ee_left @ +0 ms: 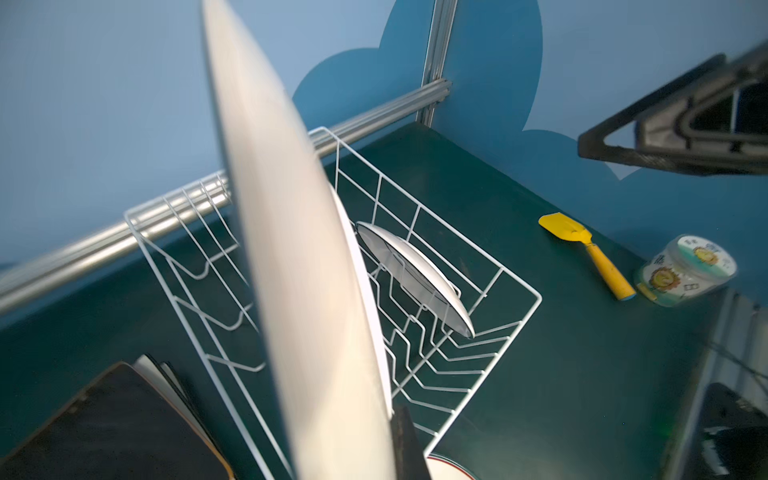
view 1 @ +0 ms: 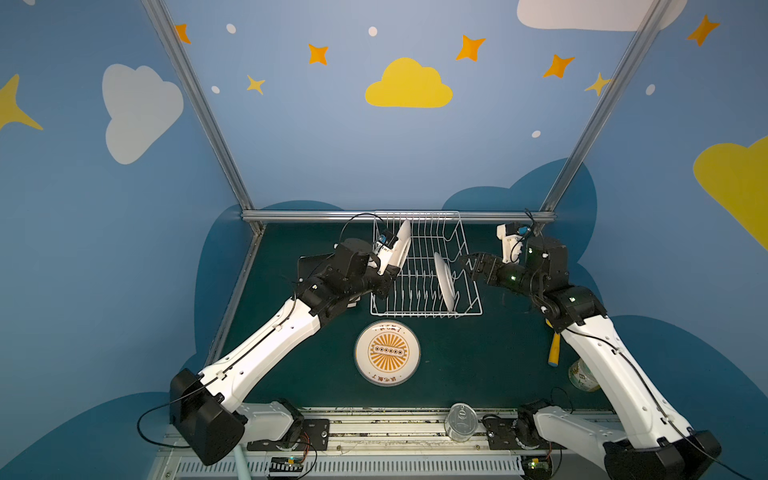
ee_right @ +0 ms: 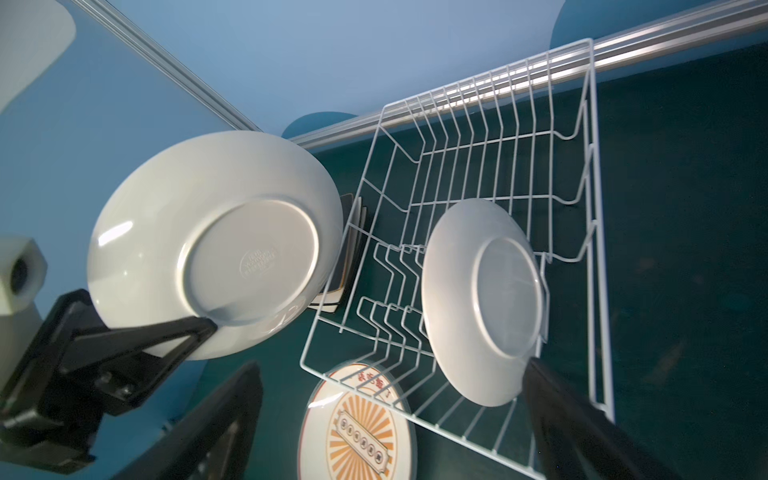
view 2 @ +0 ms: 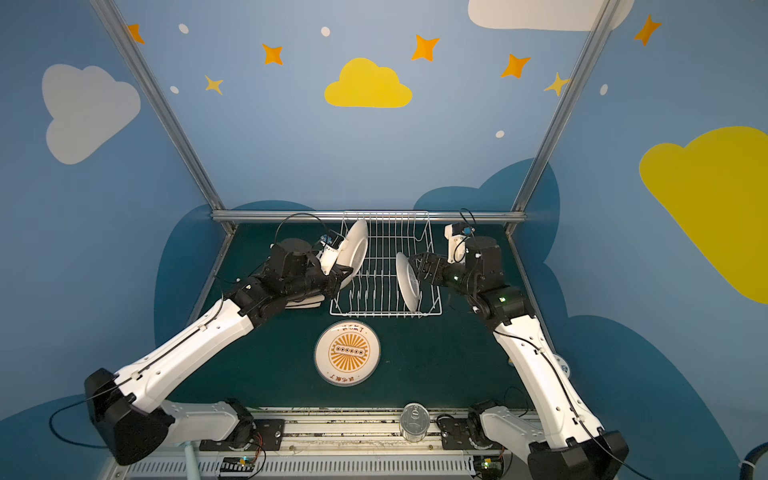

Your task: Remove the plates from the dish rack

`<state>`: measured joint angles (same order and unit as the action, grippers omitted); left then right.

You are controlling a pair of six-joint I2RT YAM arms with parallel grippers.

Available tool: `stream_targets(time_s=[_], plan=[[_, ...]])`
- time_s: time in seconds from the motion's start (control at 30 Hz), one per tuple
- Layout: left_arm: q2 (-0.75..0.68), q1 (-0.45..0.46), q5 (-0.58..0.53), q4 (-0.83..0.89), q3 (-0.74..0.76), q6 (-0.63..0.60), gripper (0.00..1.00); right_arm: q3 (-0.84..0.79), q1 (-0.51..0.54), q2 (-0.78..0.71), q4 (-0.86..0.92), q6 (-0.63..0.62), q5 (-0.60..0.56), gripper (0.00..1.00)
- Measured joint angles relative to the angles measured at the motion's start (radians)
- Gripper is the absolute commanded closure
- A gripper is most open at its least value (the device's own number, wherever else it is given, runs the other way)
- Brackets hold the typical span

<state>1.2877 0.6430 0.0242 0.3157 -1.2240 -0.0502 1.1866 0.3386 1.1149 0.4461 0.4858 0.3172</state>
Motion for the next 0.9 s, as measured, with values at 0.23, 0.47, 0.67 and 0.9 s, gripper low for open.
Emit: stream_targets(time_s=[0.23,0.47,0.67,0.9], plan=[[-0.067,0.027,-0.084,-0.082,0.114,-0.254,0.97,0.006,-0.002,0.065,-0.076,0.097,0.118,0.03],[-0.066,0.061,-0.203,-0.1,0.178,-0.453,0.97,0.006,-0.002,0.077,-0.138,0.15,0.174,0.03],[-0.043,0.117,-0.305,-0.156,0.239,-0.626,0.97,0.01,0.009,0.114,-0.16,0.181,0.206,0.05],[-0.013,0.176,-0.393,-0.256,0.287,-0.805,0.97,0.02,0.042,0.171,-0.149,0.21,0.214,0.07]])
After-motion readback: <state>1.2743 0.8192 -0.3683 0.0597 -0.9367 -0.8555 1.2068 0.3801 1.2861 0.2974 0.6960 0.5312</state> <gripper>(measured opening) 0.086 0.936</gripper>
